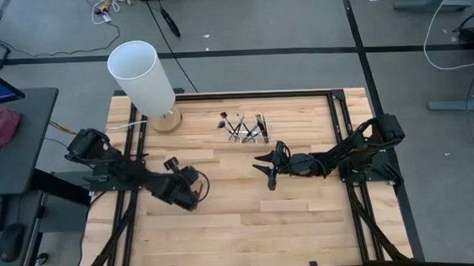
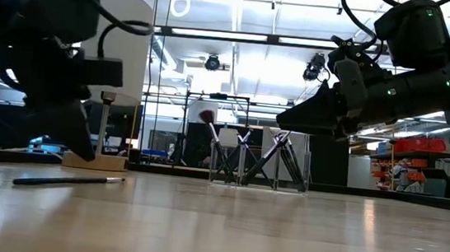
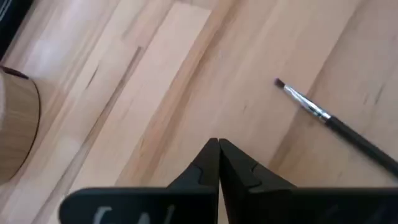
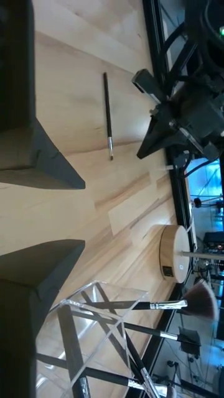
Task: Put items in baskets/containers
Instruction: Put the black liner brush into the transparent organizer
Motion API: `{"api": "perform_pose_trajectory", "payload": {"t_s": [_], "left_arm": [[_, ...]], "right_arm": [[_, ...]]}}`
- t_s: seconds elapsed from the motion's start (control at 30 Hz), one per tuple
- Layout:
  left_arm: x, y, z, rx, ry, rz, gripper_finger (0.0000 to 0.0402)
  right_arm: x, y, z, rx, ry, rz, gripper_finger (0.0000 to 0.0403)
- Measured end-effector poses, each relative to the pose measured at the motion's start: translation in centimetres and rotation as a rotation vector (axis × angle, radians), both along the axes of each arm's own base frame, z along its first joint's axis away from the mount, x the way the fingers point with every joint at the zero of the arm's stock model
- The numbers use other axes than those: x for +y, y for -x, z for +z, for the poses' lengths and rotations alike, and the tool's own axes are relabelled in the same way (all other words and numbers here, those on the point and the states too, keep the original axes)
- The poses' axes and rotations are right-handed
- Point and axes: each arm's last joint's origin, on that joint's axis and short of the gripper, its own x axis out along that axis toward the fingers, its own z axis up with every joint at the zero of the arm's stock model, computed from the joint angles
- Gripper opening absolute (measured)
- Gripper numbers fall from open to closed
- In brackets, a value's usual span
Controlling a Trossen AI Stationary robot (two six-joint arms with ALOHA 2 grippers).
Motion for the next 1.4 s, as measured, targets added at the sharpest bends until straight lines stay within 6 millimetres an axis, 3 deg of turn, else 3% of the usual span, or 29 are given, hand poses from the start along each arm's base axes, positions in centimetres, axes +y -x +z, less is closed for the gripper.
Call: {"api": "perform_pose_trajectory", "payload": {"t_s": [0.13, 0.3, 0.6, 0.73, 0.83, 0.97, 1.2, 1.4], "left_arm": [[0.1, -0.4, 0.2, -0.075, -0.016, 0.028, 0.0009], [-1.5, -0.1, 0.6, -0.191, 0.002, 0.019, 0.0034], [-4.3, 0.7, 0.9, -0.412, 0.051, 0.033, 0.0174], [-4.3, 1.4, -0.6, -0.546, 0.106, 0.043, 0.0236], [-4.1, 1.9, -2.1, -0.612, 0.177, 0.039, 0.0261], [-4.2, 1.8, -3.7, -0.640, 0.215, -0.017, 0.0261], [-4.6, 0.5, -6.1, -0.559, 0.131, -0.039, 0.0237], [-4.4, 0.9, -6.5, -0.503, 0.110, -0.038, 0.0230]], "right_arm": [[0.0, 0.0, 0.0, 0.000, -0.001, 0.000, 0.0141], [0.0, 0.0, 0.0, 0.001, -0.001, 0.000, 0.0141], [0.0, 0.0, 0.0, 0.005, 0.004, 0.001, 0.0141], [0.0, 0.0, 0.0, 0.005, 0.004, 0.001, 0.0141], [0.0, 0.0, 0.0, 0.005, 0.004, 0.001, 0.0141], [0.0, 0.0, 0.0, 0.005, 0.004, 0.001, 0.0141], [0.0, 0.0, 0.0, 0.005, 0.003, 0.001, 0.0141], [0.0, 0.0, 0.0, 0.003, -0.008, -0.002, 0.0141]]}}
